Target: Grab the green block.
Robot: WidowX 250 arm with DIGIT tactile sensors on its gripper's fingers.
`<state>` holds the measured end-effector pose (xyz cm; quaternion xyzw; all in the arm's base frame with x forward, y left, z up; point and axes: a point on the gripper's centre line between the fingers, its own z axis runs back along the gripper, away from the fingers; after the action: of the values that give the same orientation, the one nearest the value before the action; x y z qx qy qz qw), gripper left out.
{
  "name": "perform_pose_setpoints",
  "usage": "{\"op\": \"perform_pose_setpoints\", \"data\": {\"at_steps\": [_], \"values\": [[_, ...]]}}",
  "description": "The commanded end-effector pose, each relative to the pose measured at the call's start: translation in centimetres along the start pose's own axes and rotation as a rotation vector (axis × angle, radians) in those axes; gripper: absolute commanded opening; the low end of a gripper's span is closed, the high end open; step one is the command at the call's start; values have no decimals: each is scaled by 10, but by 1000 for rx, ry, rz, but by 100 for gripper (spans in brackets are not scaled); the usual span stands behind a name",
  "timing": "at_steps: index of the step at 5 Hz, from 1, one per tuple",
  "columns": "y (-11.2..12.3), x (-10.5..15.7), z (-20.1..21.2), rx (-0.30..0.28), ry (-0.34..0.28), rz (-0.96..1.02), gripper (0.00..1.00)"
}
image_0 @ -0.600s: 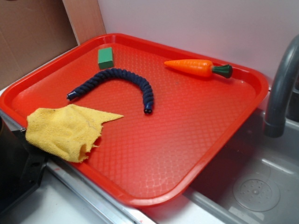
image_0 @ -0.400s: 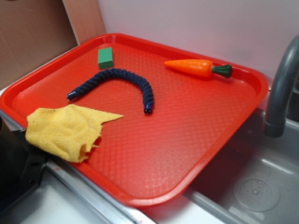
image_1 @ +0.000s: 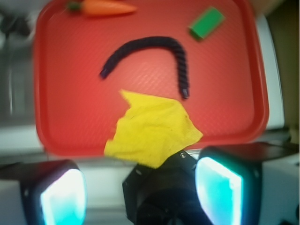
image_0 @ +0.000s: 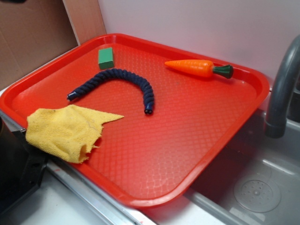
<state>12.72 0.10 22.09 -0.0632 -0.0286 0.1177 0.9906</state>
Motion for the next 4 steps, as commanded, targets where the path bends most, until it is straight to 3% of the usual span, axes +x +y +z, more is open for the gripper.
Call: {"op": "perform_pose_setpoints", "data": {"at_steps": [1,3,4], "values": [[27,26,-25,-58,-48,359,100],[49,69,-72,4,-237,638,100],[58,94,-95,20,-299,745,100]]}}
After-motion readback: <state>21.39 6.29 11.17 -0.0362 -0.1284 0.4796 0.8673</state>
